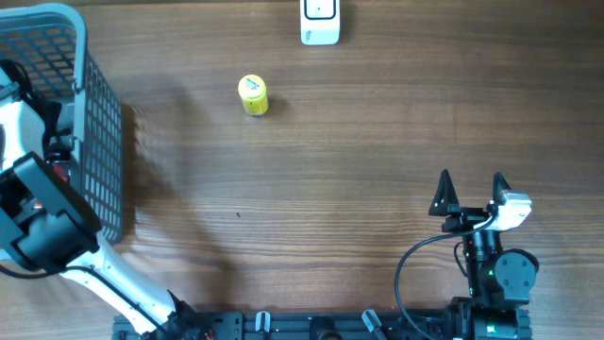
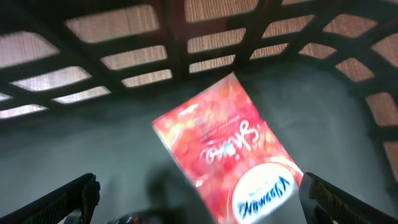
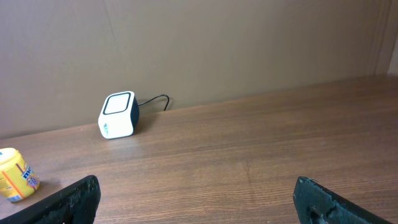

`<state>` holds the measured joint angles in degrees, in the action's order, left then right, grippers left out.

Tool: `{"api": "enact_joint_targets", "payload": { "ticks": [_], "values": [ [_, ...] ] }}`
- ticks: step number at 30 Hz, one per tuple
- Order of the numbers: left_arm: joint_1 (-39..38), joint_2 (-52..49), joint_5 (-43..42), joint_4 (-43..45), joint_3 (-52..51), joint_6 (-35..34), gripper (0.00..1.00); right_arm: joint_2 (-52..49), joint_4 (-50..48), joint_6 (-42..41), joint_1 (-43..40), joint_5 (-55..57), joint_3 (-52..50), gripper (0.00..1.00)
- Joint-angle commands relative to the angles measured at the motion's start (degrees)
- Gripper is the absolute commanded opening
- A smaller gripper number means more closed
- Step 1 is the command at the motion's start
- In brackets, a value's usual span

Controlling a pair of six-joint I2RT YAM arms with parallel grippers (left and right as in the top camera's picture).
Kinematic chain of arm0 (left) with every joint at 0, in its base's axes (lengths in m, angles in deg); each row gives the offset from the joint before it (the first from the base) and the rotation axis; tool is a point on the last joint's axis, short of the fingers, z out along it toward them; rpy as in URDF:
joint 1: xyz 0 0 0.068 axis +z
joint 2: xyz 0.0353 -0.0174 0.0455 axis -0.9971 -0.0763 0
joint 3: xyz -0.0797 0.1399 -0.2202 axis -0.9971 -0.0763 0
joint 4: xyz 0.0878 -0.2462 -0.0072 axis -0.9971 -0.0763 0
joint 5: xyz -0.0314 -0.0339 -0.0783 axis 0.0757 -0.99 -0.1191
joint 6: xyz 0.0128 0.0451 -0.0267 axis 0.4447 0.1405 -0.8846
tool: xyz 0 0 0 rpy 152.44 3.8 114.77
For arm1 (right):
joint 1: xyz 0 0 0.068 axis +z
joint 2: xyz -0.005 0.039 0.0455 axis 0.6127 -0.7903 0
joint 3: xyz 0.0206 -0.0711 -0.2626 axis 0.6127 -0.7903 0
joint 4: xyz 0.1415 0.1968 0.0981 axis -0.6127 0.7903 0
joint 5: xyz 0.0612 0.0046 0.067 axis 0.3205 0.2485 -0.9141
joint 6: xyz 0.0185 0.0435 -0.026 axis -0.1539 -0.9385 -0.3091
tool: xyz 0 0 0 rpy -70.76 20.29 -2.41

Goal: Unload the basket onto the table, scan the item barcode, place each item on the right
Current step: 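Return the left gripper to the basket and grasp the red-white box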

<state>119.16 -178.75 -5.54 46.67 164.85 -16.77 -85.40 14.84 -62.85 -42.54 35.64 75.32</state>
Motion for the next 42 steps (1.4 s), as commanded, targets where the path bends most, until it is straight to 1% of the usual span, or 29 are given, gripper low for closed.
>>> {"api": "enact_joint_targets", "payload": {
  "ticks": [1,11,12,13,15,17,19,20,24,27,30,34,42],
  "values": [
    [0.2,-3.3,-0.3,2.6,0.0,-1.4,1.0,-0.1,-0.2,-0.4,0.3,0.0,-0.1,1.0],
    [0.2,-7.4,-0.2,7.0,0.0,-1.4,0.98,-0.1,-0.2,-0.4,0.3,0.0,-0.1,1.0],
    [0.2,-7.6,-0.2,6.8,0.0,-1.4,0.96,-0.1,-0.2,-0.4,0.3,0.0,-0.1,1.0],
    [0.2,-7.7,-0.2,6.7,0.0,-1.4,0.87,-0.1,-0.2,-0.4,0.3,0.0,-0.1,1.0],
    [0.2,-7.7,-0.2,6.8,0.0,-1.4,0.75,-0.1,-0.2,-0.4,0.3,0.0,-0.1,1.0],
    [0.2,-7.7,-0.2,6.9,0.0,-1.4,0.69,-0.1,-0.2,-0.4,0.3,0.0,-0.1,1.0],
    [0.2,-7.7,-0.2,6.8,0.0,-1.4,0.54,-0.1,-0.2,-0.4,0.3,0.0,-0.1,1.0],
    [0.2,-7.7,-0.2,6.7,0.0,-1.4,0.5,-0.1,-0.2,-0.4,0.3,0.0,-0.1,1.0],
    [0.2,-7.7,-0.2,6.5,0.0,-1.4,0.46,-0.1,-0.2,-0.4,0.3,0.0,-0.1,1.0],
    [0.2,-7.6,-0.2,5.7,0.0,-1.4,0.34,-0.1,-0.2,-0.4,0.3,0.0,-0.1,1.0],
    [0.2,-7.6,-0.2,4.9,0.0,-1.4,0.3,-0.1,-0.2,-0.4,0.3,0.0,-0.1,1.0],
    [0.2,-7.0,-0.2,3.4,0.0,-1.4,0.19,-0.1,-0.2,-0.4,0.3,0.0,-0.1,1.0],
    [0.2,-1.8,1.1,0.7,0.0,-1.4,0.17,-0.1,-0.2,-0.4,0.3,0.0,-0.1,1.0]
  ]
}}
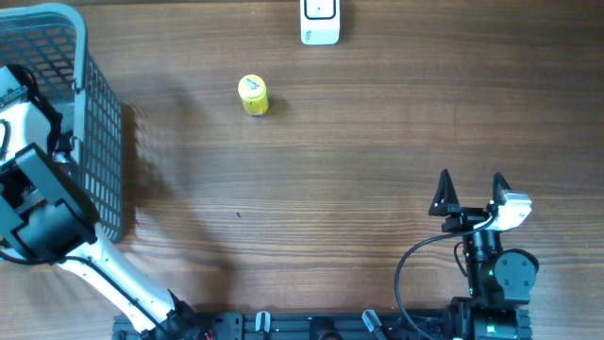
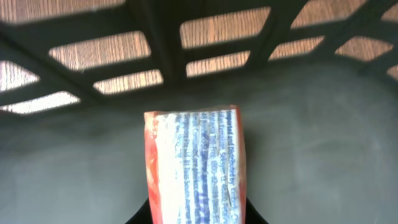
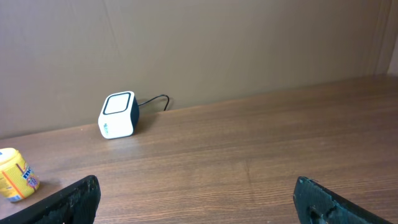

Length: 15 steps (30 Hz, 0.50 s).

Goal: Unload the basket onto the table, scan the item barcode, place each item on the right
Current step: 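Return the left gripper to the basket and grasp the red-white box, then lift the red-white box and carry it to the scanner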

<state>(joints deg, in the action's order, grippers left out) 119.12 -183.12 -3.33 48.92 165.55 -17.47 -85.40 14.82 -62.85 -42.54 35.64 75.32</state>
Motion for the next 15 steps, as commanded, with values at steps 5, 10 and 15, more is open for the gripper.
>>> {"api": "enact_joint_targets", "payload": {
  "ticks": [5,10,15],
  "values": [
    [0.2,10.4,-1.1,-3.1,-0.7,-0.7,0.18,-0.1,-0.2,-0.4,0.3,0.0,-0.1,1.0],
    [0.2,18.7,-1.1,-4.2,-0.7,-0.7,0.21,-0.1,-0.2,-0.4,0.3,0.0,-0.1,1.0],
    [0.1,27.5,-1.5,-5.4,-0.7,-0.7,0.23,-0.1,-0.2,-0.4,0.3,0.0,-0.1,1.0]
  ]
}}
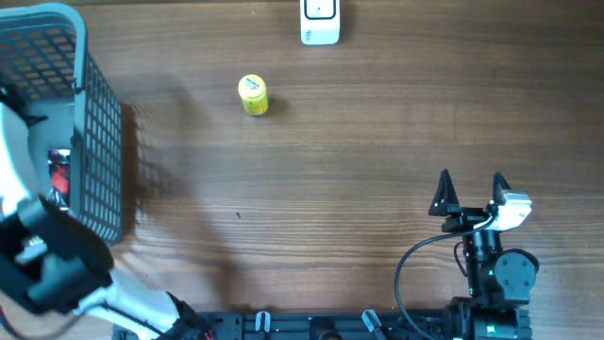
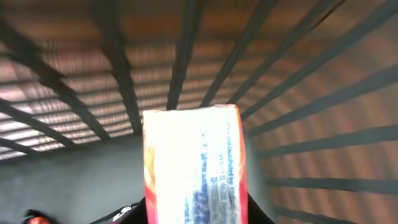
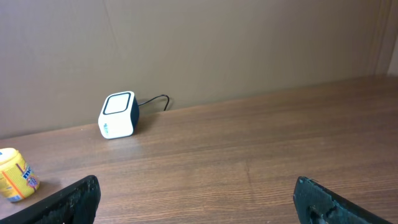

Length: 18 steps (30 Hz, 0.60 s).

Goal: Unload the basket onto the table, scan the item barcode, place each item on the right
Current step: 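Lift the red-white box and carry it to the scanner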

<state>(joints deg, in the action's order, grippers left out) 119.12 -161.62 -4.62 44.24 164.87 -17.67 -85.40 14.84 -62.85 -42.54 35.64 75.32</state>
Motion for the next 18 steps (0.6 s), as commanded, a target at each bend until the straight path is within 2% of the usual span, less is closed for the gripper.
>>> {"api": "enact_joint_targets", "payload": {
  "ticks": [1,11,18],
  "values": [
    [0.0,8.1,-0.9,-1.1,0.0,-0.5,0.22,-0.1,-0.2,-0.4,0.3,0.0,-0.1,1.0],
    [-5.2,25.4,-2.7,-3.3,0.0,-0.5,0.22,-0.1,-0.2,-0.4,0.3,0.0,-0.1,1.0],
    [-15.8,34.2,-5.1,-3.9,0.0,-0.5,0.24,-0.1,-0.2,-0.4,0.3,0.0,-0.1,1.0]
  ]
}}
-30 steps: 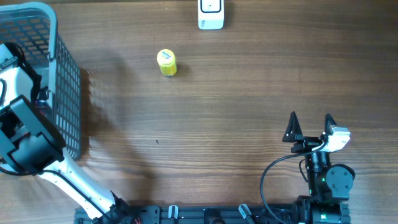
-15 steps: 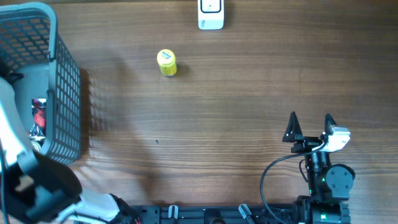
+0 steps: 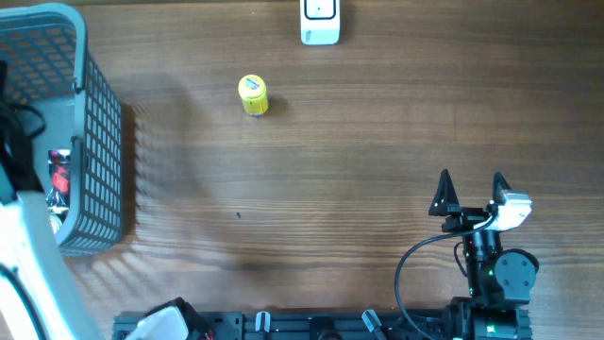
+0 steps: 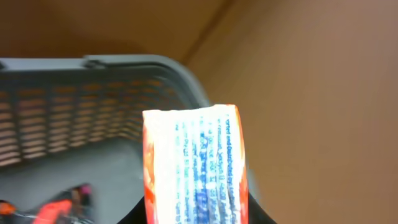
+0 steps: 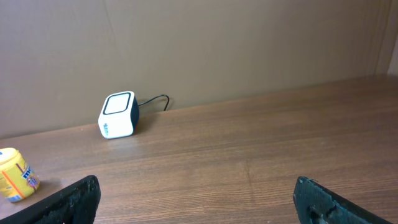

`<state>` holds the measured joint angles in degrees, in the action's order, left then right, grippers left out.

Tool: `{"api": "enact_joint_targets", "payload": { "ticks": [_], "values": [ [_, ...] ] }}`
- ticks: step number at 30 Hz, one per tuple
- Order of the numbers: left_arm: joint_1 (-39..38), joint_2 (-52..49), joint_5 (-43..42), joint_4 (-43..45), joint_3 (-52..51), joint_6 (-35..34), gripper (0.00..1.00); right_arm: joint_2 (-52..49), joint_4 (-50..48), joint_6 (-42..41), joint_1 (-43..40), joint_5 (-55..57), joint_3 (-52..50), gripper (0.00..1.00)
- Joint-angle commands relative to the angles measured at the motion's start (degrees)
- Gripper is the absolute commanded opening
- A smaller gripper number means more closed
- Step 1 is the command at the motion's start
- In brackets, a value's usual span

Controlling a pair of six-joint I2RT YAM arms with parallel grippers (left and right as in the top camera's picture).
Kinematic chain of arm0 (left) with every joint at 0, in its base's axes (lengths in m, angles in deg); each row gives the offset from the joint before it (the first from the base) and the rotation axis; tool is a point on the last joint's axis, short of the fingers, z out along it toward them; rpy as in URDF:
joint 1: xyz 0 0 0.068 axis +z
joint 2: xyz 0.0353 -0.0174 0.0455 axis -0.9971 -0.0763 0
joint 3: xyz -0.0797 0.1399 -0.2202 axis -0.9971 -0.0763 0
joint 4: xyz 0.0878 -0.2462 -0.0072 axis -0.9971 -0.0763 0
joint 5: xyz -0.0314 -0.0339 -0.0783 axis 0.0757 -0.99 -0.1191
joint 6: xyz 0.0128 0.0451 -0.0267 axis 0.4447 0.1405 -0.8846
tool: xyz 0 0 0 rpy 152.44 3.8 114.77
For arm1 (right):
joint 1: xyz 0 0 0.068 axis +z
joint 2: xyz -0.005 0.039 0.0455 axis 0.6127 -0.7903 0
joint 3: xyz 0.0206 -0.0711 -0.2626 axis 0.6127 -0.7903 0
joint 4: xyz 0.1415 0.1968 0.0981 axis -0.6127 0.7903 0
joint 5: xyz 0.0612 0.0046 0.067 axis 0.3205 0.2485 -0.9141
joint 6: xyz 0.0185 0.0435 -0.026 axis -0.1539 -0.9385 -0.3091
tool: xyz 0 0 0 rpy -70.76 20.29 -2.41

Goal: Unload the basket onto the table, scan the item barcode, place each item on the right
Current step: 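Lift the red-white box and carry it to the scanner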

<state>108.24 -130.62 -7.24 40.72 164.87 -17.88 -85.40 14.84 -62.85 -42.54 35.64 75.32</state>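
Note:
My left gripper (image 4: 196,216) is shut on a red-edged snack packet (image 4: 196,162), whose white back with blue print faces the camera. The packet stands upright above the grey basket (image 4: 124,62), clear of its rim. In the overhead view only the white left arm (image 3: 21,260) shows at the left edge, beside the basket (image 3: 99,123). The white cube scanner (image 3: 319,24) sits at the table's far edge and also appears as the scanner (image 5: 117,115) in the right wrist view. My right gripper (image 5: 199,205) rests open and empty near the front right (image 3: 469,194).
A yellow can (image 3: 253,95) lies on the table left of the scanner, seen too as the can (image 5: 15,174). Another red item (image 3: 58,172) stays on the basket floor. A cable runs from the scanner toward the wall.
The packet in my left gripper has gone from inside the basket, with wall bars right behind it, to above the rim. The right arm has not moved.
My left gripper was open over a red packet lying flat on the basket floor. It was then shut on that packet low in the basket, then higher against the mesh wall, and now holds it above the basket.

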Motion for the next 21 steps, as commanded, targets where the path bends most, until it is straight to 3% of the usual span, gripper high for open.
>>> {"api": "enact_joint_targets", "payload": {
  "ticks": [1,6,11,21],
  "values": [
    [-7.0,4.0,-3.7,-0.4,0.0,-0.3,0.24,-0.1,-0.2,-0.4,0.3,0.0,-0.1,1.0],
    [-19.4,5.5,-10.0,-0.4,0.0,-0.3,0.24,-0.1,-0.2,-0.4,0.3,0.0,-0.1,1.0],
    [-32.6,2.6,-10.1,-1.3,0.0,0.0,0.25,-0.1,-0.2,-0.4,0.3,0.0,-0.1,1.0],
    [-53.5,-11.8,-2.7,-5.7,0.0,6.8,0.27,-0.1,-0.2,-0.4,0.3,0.0,-0.1,1.0]
  ]
}}
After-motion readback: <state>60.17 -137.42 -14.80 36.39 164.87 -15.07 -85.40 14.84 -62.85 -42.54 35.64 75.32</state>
